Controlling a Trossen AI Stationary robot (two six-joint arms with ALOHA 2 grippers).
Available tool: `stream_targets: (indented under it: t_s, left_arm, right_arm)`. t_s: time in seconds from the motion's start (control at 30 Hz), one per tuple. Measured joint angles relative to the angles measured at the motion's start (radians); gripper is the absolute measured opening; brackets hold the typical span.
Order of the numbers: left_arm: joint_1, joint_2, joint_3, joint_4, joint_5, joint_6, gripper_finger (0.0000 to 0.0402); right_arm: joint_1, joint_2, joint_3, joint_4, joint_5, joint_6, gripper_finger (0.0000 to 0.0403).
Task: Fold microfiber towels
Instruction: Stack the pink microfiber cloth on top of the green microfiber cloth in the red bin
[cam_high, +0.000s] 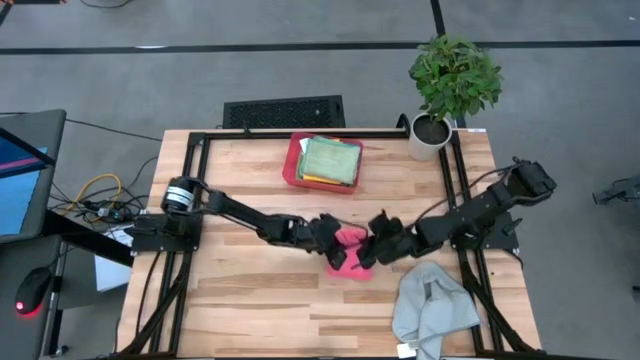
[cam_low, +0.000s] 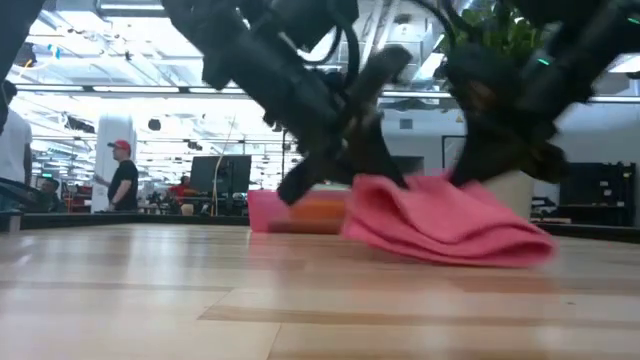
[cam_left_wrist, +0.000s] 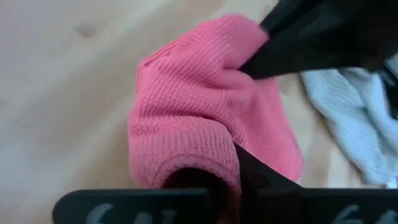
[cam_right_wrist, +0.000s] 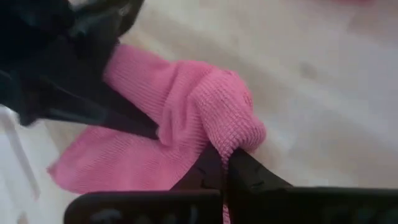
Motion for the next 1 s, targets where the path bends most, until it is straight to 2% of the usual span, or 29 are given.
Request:
stream_targets:
  t_s: [0.1, 0.2, 0.27, 0.33, 0.7, 1.0]
  left_arm:
    - [0.022, -0.057, -0.002, -0.110, -0.039, 0.037, 0.0003]
    - [0.041, -0.140, -0.002, -0.203, -0.136, 0.078, 0.0002]
    - [0.059, -0.190, 0.001, -0.239, -0.193, 0.111, 0.0002]
    - [0.094, -0.221, 0.000, -0.256, -0.206, 0.150, 0.0002]
    - [0.352, -0.285, 0.000, -0.278, -0.142, 0.319, 0.0001]
    - [0.548, -0.284, 0.003, -0.262, 0.021, 0.390, 0.0000]
  right_arm:
    - [-0.066, -0.027, 0.049, -0.053, 0.006, -0.098, 0.0016]
    - [-0.136, -0.053, 0.094, -0.117, 0.011, -0.183, 0.0016]
    - [-0.189, -0.068, 0.121, -0.125, 0.011, -0.237, 0.0016]
    - [-0.245, -0.077, 0.148, -0.127, -0.002, -0.293, 0.0016]
    - [-0.543, -0.060, 0.272, -0.148, -0.074, -0.556, 0.0016]
    - [-0.754, 0.007, 0.279, -0.033, -0.262, -0.674, 0.0016]
